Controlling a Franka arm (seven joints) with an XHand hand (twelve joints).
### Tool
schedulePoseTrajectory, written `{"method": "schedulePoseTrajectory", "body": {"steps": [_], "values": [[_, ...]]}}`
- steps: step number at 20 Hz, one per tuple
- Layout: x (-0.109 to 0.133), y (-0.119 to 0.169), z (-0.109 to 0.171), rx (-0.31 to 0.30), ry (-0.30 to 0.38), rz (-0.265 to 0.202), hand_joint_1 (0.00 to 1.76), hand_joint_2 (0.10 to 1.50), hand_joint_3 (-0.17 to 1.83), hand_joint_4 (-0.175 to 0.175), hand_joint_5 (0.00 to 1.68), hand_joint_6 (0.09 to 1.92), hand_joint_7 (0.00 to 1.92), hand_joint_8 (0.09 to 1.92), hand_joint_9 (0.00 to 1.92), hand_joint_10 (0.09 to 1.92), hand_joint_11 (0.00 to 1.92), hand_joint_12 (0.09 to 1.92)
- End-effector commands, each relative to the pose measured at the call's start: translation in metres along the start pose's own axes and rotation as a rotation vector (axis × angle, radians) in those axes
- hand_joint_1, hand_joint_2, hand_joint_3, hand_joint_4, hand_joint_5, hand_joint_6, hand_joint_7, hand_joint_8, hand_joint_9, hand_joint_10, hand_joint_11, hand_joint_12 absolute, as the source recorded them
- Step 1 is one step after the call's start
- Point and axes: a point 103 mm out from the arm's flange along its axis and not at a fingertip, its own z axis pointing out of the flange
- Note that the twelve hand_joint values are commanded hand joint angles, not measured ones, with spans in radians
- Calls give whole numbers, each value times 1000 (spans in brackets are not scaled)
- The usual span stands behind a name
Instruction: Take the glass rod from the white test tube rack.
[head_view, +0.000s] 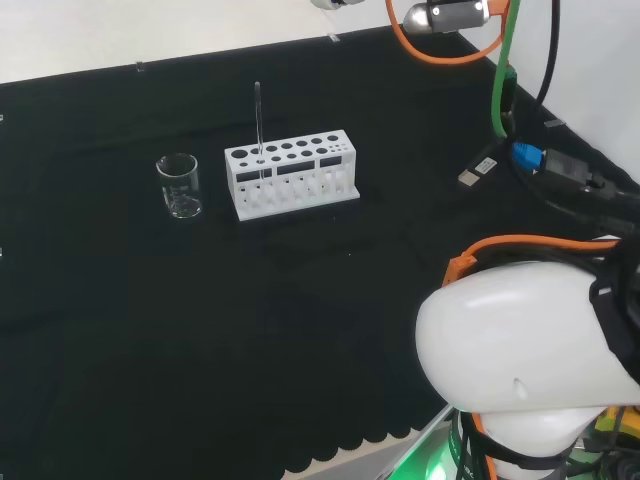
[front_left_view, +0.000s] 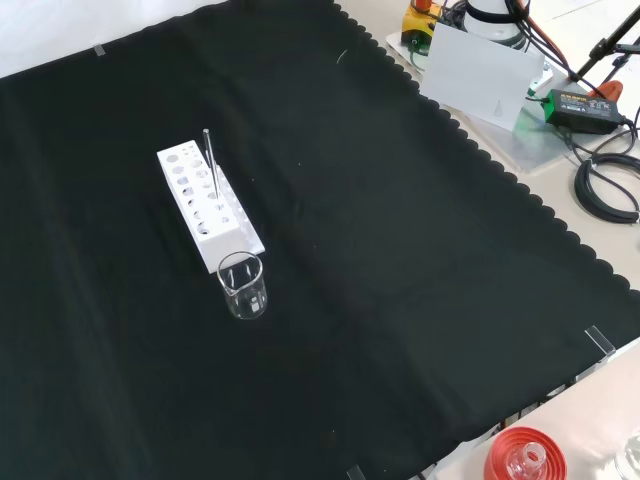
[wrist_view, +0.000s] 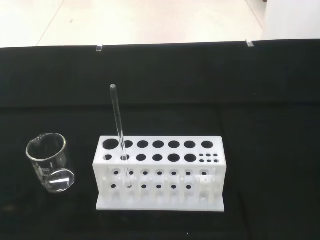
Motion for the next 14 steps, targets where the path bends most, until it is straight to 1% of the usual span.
{"method": "schedulePoseTrajectory", "body": {"steps": [1,2,5,9,11,14], "values": [[0,19,-1,11,3,-16,444,866,313,16,130,87,112,801,244,983,212,1478],[2,28,-1,21,-1,-19,444,867,313,15,135,87,120,805,252,983,218,1477],[11,47,-1,24,-9,-32,446,870,311,14,145,87,138,815,276,976,245,1466],[14,59,-1,16,1,-57,448,871,311,14,154,87,149,820,292,971,261,1457],[20,69,2,25,-15,-63,448,872,311,15,158,87,153,822,296,968,265,1454],[27,84,8,38,-18,-77,450,873,310,14,170,87,165,825,320,960,294,1440]]}}
